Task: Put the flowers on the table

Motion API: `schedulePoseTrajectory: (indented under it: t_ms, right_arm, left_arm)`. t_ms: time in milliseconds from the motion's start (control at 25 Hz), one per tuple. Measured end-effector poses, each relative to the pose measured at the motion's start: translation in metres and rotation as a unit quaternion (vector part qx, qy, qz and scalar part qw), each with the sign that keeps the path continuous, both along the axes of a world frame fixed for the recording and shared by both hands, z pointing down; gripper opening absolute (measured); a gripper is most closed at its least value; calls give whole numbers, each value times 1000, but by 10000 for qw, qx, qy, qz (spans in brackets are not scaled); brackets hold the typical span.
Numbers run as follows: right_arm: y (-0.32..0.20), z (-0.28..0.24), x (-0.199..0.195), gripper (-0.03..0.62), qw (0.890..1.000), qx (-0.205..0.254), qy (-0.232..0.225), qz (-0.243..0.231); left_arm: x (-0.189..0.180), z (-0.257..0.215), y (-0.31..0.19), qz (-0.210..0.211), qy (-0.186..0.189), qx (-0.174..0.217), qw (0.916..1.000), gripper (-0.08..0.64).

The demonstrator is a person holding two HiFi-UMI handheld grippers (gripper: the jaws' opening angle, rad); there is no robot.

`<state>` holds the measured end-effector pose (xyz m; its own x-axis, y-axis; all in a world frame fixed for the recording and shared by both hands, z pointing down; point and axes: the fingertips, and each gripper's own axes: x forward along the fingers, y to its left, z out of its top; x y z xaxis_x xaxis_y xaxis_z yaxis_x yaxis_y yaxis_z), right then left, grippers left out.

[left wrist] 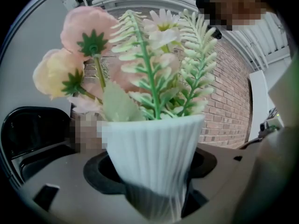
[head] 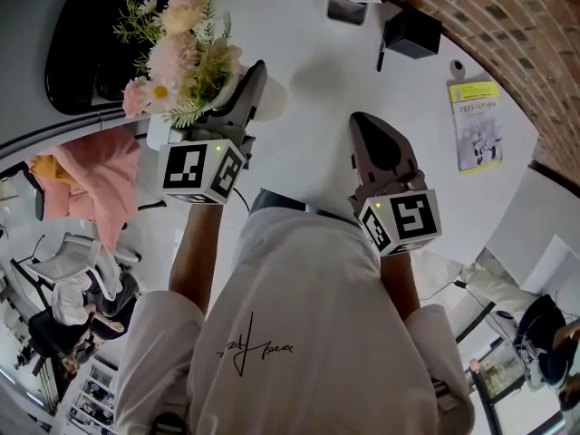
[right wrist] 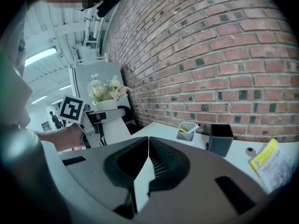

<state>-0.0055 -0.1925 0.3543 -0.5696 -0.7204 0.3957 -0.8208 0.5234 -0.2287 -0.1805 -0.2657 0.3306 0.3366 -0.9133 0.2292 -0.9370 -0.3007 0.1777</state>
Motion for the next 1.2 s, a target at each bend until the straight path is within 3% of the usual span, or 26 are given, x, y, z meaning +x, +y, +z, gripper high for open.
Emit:
schedulePoseTrajectory:
  t_ms: [600,1200]
  right_arm:
    - [-41,14,-30,25,9997,-203,122,-16]
    - [-64,31,-29,26,9987,-410,240,172]
  left_arm:
    - [-22,27,-58,30,100,-181,9998,351]
    - [-27,45,-106,123,80,-273,9995,351]
